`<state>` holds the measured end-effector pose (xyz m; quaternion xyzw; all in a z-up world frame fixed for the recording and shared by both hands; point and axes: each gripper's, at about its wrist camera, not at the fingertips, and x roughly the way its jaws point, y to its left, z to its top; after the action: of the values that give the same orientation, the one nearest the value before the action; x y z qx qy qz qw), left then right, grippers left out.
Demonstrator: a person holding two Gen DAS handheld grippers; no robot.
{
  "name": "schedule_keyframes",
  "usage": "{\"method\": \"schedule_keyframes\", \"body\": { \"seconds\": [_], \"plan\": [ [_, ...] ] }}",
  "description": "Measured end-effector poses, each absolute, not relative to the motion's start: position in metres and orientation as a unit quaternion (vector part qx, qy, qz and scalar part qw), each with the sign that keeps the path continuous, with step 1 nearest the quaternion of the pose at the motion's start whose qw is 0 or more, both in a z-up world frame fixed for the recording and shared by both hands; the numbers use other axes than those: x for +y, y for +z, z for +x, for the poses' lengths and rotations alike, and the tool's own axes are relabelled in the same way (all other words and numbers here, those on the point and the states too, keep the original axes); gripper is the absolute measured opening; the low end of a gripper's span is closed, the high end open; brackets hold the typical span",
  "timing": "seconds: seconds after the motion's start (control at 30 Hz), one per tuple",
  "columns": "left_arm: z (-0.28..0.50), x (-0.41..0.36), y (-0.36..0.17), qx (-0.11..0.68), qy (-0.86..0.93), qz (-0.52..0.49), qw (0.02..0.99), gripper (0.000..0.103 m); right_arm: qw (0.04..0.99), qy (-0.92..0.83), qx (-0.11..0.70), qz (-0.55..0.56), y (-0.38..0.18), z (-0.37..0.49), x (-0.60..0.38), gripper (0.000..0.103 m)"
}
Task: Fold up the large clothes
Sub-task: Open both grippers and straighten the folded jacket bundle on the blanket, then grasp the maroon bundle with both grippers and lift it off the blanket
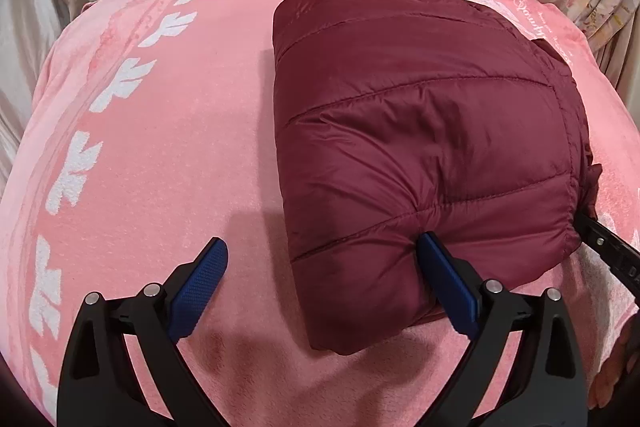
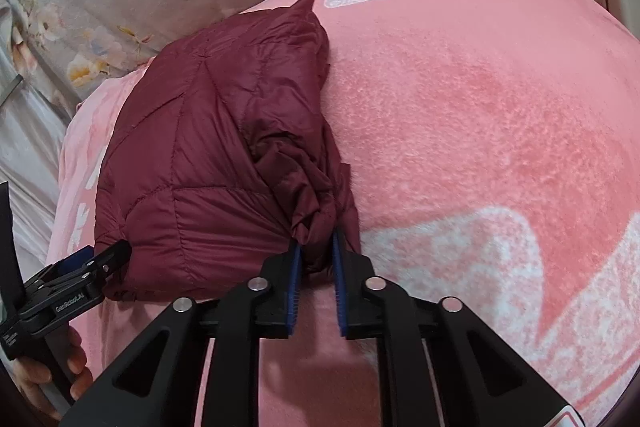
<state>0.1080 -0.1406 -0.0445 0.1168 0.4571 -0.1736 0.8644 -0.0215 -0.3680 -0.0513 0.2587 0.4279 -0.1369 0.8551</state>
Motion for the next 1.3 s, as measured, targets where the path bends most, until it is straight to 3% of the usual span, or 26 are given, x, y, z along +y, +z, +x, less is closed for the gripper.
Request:
{"method": "schedule_keyframes", "body": {
  "seconds": [0.1, 0.27, 0.43, 0.7, 0.97, 1.3],
  "plan": [
    [0.108, -0.141, -0.045, 0.457, -0.171, 0.116, 0.865, 0.095, 0.852, -0.148, 0.435, 0.251, -0.049, -0.025, -0.369, 0.030],
    [0.108, -0.140, -0.046, 0.457, -0.169, 0.114, 0.866, 0.097, 0.850, -0.162, 0.432, 0.254, -0.039, -0.035, -0.373, 0.040],
    [0.111, -0.132, -0.041, 0.463, -0.179, 0.089, 0.863, 0.098, 0.850, -0.161, 0.422, 0.271, -0.024, -0.034, -0.381, 0.042],
    [0.121, -0.108, -0.011, 0.443, -0.188, 0.036, 0.876, 0.097, 0.863, -0.140, 0.392, 0.286, 0.001, -0.009, -0.390, 0.065],
    [0.161, -0.093, -0.021, 0.493, -0.215, -0.090, 0.838, 0.097, 0.846, -0.126, 0.404, 0.324, -0.015, 0.026, -0.404, 0.068],
    [0.195, -0.121, -0.046, 0.524, -0.255, -0.142, 0.800, 0.097, 0.812, -0.093, 0.398, 0.417, -0.052, 0.045, -0.418, 0.078]
  ]
}}
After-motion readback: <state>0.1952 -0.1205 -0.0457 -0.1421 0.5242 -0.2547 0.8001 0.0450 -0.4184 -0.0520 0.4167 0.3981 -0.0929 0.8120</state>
